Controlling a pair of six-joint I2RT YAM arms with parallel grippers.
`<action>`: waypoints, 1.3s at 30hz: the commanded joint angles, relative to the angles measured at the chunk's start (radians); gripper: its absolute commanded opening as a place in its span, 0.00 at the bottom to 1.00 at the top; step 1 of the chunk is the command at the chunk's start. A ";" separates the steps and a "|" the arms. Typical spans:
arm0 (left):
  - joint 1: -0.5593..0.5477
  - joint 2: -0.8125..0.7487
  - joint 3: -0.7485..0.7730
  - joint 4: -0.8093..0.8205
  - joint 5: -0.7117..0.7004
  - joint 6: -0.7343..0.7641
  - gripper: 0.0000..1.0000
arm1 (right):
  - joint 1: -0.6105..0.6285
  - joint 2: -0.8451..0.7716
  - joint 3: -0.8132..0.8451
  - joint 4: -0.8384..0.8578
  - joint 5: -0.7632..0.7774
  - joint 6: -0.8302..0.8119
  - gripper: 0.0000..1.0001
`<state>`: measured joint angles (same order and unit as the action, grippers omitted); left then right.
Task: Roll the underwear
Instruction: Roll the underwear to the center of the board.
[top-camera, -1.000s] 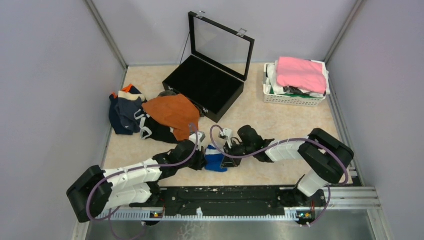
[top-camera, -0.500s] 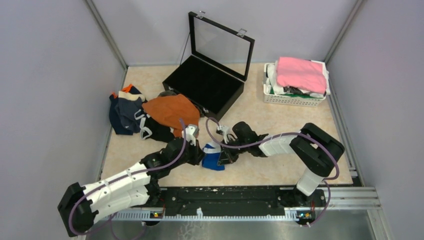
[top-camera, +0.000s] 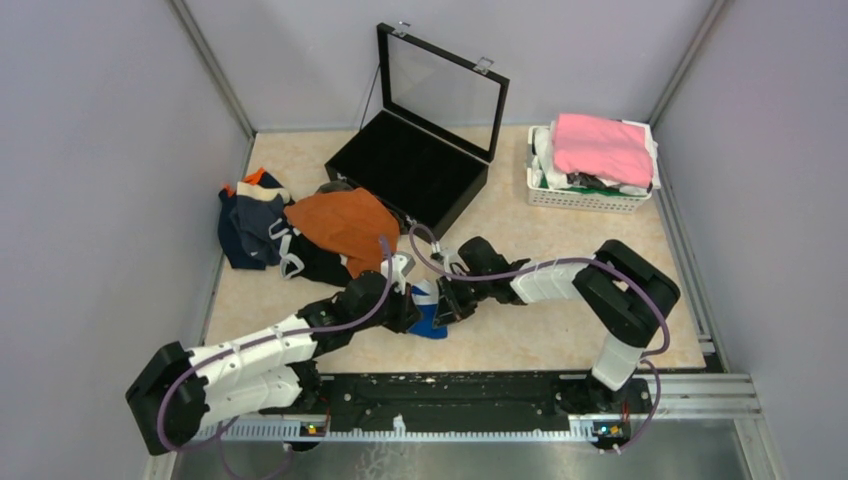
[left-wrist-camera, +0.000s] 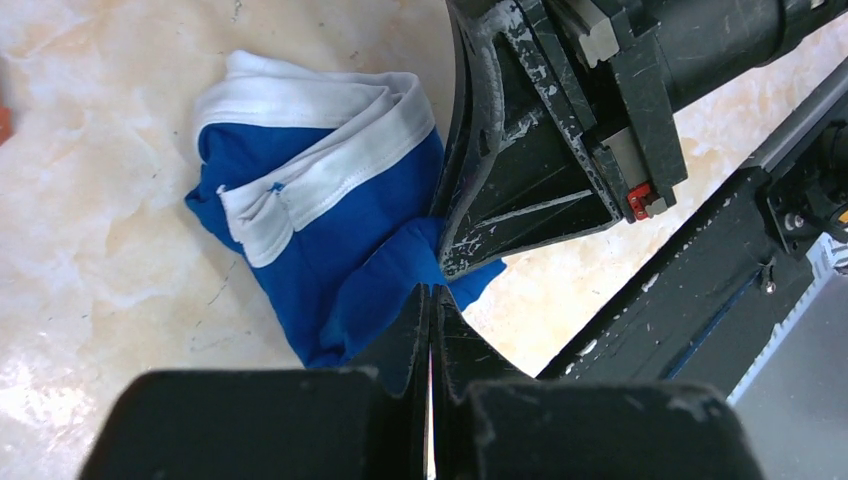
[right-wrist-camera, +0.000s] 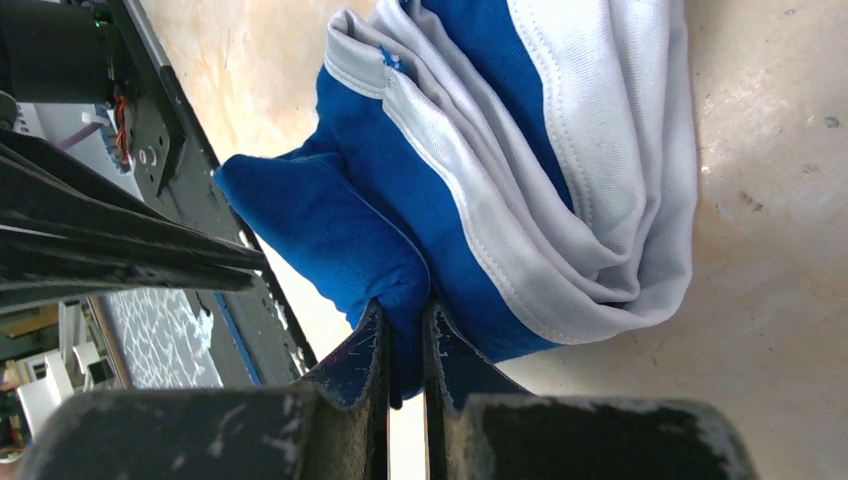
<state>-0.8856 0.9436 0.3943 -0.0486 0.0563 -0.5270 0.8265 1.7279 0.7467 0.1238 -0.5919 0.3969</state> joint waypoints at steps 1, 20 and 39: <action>-0.008 0.070 0.046 0.120 0.041 0.024 0.00 | -0.017 0.047 0.016 -0.090 0.130 -0.009 0.02; -0.013 0.163 -0.105 0.184 -0.144 -0.118 0.00 | -0.017 0.021 0.021 -0.076 0.132 0.012 0.23; -0.013 0.092 -0.202 0.130 -0.201 -0.196 0.00 | -0.017 -0.132 -0.021 0.040 0.175 0.051 0.38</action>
<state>-0.8974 0.9932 0.2184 0.1822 -0.1177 -0.7315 0.8215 1.6547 0.7341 0.1326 -0.4667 0.4675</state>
